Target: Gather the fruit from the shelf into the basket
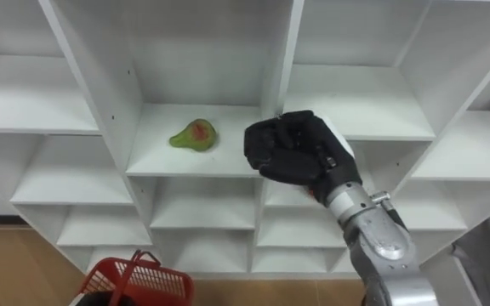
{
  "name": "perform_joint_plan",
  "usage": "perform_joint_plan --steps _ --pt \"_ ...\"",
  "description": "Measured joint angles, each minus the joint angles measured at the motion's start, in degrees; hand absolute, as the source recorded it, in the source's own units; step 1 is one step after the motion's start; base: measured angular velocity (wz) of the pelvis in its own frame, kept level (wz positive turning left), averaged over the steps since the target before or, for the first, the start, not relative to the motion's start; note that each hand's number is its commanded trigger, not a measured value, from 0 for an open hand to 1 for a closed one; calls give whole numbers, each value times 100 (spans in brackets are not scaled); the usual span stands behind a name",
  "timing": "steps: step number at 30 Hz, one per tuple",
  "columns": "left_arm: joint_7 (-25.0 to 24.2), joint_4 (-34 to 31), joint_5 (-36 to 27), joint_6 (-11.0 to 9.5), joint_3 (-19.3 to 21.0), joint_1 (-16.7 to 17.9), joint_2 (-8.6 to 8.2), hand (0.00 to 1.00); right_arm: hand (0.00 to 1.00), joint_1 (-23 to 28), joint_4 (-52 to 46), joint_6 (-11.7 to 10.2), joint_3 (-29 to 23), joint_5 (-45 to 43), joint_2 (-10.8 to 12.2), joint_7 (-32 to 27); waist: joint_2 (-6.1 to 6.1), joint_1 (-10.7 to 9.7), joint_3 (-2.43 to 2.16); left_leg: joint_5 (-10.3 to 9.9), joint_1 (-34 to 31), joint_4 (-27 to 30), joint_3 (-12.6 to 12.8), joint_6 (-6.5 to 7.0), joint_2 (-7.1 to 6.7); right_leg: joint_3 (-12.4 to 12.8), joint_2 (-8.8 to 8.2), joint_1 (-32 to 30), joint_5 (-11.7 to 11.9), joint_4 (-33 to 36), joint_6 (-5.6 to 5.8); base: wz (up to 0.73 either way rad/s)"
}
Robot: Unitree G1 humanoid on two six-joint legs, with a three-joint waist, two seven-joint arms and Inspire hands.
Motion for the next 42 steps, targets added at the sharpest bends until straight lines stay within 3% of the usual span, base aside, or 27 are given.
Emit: perform_joint_plan --steps 10,15,21,25,27,42 --pt "-10 -36 -14 -130 -341 -289 -8 100 100 410 611 -36 390 -94 12 48 -14 -14 18 0 -218 48 20 1 -1 -24 -8 -196 4 12 -7 0" --pt "-14 -37 -138 -175 -671 -608 -44 100 100 196 1056 -52 496 -93 167 30 -23 -10 17 3 -383 119 103 0 8 -25 -11 -363 14 23 -22 -3" --pt "-23 -246 -224 -205 -845 -756 -61 100 100 -11 1746 -144 629 -221 401 -202 1 0 40 3 -660 156 132 0 12 -33 -15 -645 30 28 -38 -1" --pt "-159 -278 -228 -233 -923 -839 -55 100 100 -171 2115 -146 772 -218 406 -265 36 -8 56 4 -854 190 136 0 15 -38 -15 -824 30 43 -39 0" --pt "-330 -360 -222 -251 -978 -905 -56 100 100 -343 2358 -149 786 -232 428 -254 83 -8 88 4 -1017 311 165 0 18 -26 -55 -980 30 123 -39 2" --pt "-837 -362 -330 -458 -1356 -1013 -15 100 100 -650 3473 -311 1368 -230 428 -63 131 7 114 4 -1221 359 134 -1 19 -164 -69 -1100 29 128 -40 5"
